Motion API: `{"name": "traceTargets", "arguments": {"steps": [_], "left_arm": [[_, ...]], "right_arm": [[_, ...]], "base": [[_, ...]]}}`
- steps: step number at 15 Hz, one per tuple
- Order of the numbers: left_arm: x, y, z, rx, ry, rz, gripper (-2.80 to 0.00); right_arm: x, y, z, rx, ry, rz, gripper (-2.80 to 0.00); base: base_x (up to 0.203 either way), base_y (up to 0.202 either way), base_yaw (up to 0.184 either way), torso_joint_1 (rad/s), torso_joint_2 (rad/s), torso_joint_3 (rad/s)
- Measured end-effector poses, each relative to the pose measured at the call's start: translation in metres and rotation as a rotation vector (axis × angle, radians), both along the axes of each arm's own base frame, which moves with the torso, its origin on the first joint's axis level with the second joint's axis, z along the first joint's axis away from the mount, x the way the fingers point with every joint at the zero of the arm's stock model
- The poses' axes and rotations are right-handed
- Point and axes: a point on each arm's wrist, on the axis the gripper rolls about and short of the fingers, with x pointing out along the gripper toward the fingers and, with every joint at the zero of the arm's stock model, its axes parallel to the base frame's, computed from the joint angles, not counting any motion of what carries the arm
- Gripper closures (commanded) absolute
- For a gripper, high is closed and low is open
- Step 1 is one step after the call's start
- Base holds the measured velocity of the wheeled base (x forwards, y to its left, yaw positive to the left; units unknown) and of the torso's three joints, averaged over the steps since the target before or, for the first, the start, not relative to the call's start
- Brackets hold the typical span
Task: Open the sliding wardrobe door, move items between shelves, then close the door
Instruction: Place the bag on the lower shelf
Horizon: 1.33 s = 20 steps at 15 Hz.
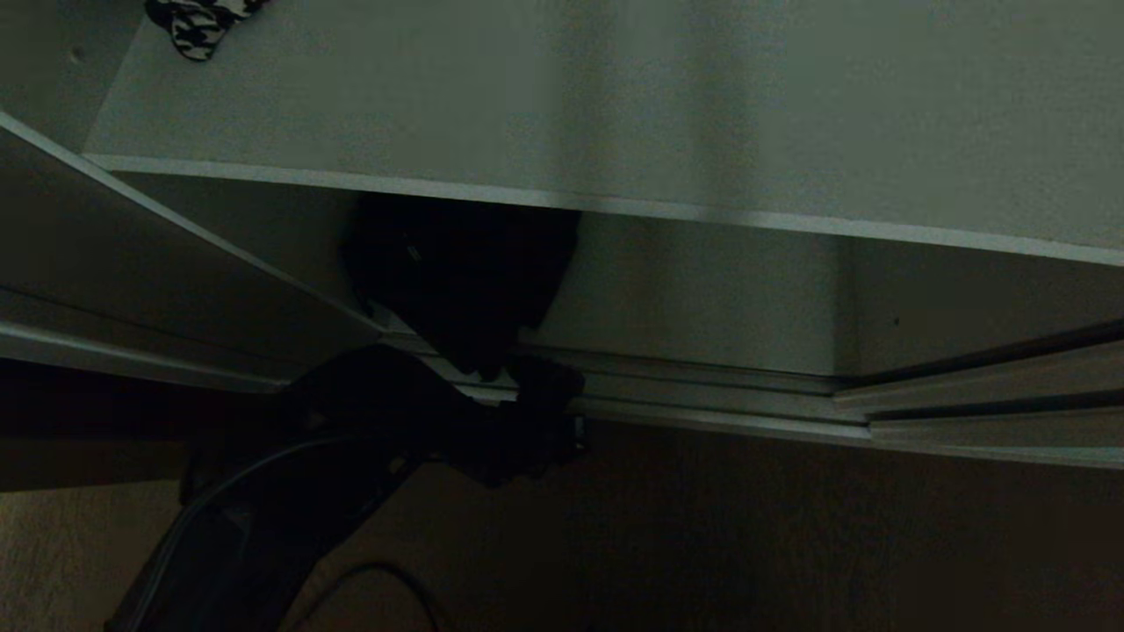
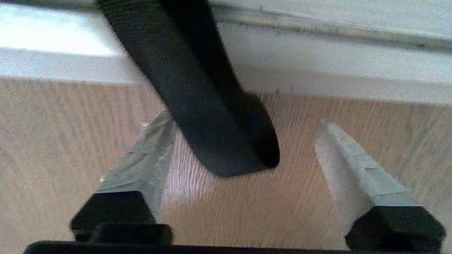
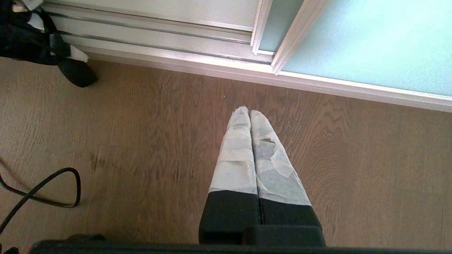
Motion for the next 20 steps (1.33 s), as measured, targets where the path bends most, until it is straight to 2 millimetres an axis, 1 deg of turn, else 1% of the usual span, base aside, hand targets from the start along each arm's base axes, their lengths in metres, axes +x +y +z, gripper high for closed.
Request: {"name": "traceTargets", "arguments": {"steps": [5, 6, 13, 15, 17, 20], "left_arm": [[0.01, 0.0, -0.009, 0.0, -0.028, 0.028, -2.8], [0.011, 0.0, -0.011, 0.008, -0.034, 0.043, 0.0], [0.017, -0.004, -0.02, 0.012, -0.044, 0.048, 0.0], [0.018, -0.004, -0.019, 0.002, -0.063, 0.05, 0.0], [0.019, -0.005, -0.013, -0.022, -0.119, 0.073, 0.0], [0.017, -0.004, 0.006, -0.042, -0.163, 0.108, 0.0]], "right_arm": [[0.0, 0.0, 0.0, 0.0, 0.0, 0.0, 0.0], [0.0, 0.0, 0.0, 0.0, 0.0, 0.0, 0.0], [0.0, 0.0, 0.0, 0.0, 0.0, 0.0, 0.0], [0.0, 0.0, 0.0, 0.0, 0.0, 0.0, 0.0], [0.0, 0.0, 0.0, 0.0, 0.0, 0.0, 0.0], [0.0, 0.0, 0.0, 0.0, 0.0, 0.0, 0.0]], "base": [[0.0, 0.0, 0.0, 0.0, 0.0, 0.0], [0.0, 0.0, 0.0, 0.0, 0.0, 0.0], [0.0, 0.0, 0.0, 0.0, 0.0, 0.0], [0.0, 0.0, 0.0, 0.0, 0.0, 0.0], [0.0, 0.0, 0.0, 0.0, 0.0, 0.0], [0.0, 0.0, 0.0, 0.0, 0.0, 0.0]]}}
